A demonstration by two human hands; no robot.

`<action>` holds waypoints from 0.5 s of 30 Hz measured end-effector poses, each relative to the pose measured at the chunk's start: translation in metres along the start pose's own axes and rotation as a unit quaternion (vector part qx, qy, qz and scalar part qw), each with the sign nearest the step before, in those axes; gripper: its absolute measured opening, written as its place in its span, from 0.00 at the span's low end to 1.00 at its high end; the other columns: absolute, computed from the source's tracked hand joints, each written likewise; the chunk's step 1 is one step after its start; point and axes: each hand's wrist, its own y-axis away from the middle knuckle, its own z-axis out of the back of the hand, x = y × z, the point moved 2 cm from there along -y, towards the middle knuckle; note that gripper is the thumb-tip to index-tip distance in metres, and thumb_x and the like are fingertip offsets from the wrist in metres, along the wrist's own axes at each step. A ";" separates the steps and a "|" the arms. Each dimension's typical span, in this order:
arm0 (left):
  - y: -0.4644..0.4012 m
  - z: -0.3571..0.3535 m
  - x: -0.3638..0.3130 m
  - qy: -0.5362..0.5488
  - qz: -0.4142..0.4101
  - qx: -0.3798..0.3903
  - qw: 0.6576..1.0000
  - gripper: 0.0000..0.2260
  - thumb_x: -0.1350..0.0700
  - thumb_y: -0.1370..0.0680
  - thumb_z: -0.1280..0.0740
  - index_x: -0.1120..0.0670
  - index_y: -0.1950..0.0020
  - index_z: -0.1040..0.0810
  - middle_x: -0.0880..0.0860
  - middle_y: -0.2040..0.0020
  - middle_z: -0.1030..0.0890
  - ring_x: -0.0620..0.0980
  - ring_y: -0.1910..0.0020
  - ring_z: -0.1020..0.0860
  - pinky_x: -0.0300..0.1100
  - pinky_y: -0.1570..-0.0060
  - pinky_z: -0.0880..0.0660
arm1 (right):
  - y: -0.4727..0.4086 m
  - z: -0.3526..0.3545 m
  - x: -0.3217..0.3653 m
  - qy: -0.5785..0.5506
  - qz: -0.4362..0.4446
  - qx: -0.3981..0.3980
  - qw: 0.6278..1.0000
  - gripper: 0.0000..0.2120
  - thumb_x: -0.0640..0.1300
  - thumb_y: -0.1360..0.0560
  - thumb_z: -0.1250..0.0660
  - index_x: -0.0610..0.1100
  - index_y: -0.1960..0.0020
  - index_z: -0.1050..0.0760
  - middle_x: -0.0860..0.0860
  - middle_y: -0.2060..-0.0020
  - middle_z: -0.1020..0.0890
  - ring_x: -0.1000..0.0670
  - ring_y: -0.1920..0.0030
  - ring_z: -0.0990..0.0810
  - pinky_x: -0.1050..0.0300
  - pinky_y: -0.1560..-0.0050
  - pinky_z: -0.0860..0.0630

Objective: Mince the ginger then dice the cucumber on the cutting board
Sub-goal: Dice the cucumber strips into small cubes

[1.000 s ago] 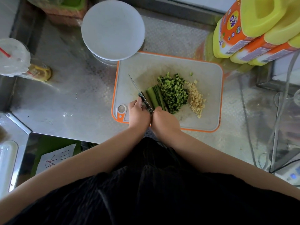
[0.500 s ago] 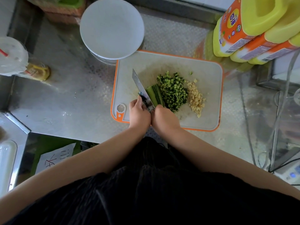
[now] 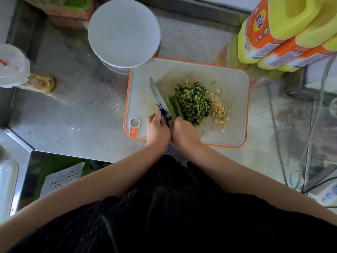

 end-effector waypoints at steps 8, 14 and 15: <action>-0.002 0.002 0.002 -0.006 0.013 -0.013 1.000 0.08 0.63 0.19 0.45 0.57 0.57 0.31 0.60 0.45 0.28 0.53 0.52 0.30 0.39 0.54 0.35 | 0.007 -0.004 -0.006 -0.011 0.013 -0.018 1.000 0.08 0.44 0.19 0.44 0.41 0.55 0.35 0.38 0.52 0.20 0.36 0.51 0.21 0.53 0.61 0.34; -0.004 0.005 0.007 -0.027 0.027 -0.032 0.999 0.08 0.63 0.19 0.45 0.60 0.56 0.29 0.57 0.46 0.29 0.51 0.55 0.31 0.34 0.59 0.39 | 0.012 -0.008 0.000 0.008 0.022 -0.010 1.000 0.05 0.40 0.20 0.45 0.39 0.50 0.33 0.37 0.52 0.20 0.36 0.51 0.21 0.52 0.61 0.34; -0.005 0.005 0.009 -0.026 0.027 -0.029 0.999 0.08 0.63 0.20 0.45 0.60 0.56 0.29 0.57 0.47 0.28 0.51 0.56 0.31 0.35 0.59 0.38 | 0.012 -0.009 0.002 0.010 0.019 -0.008 1.000 0.06 0.40 0.20 0.45 0.38 0.49 0.33 0.38 0.51 0.20 0.36 0.50 0.21 0.52 0.61 0.34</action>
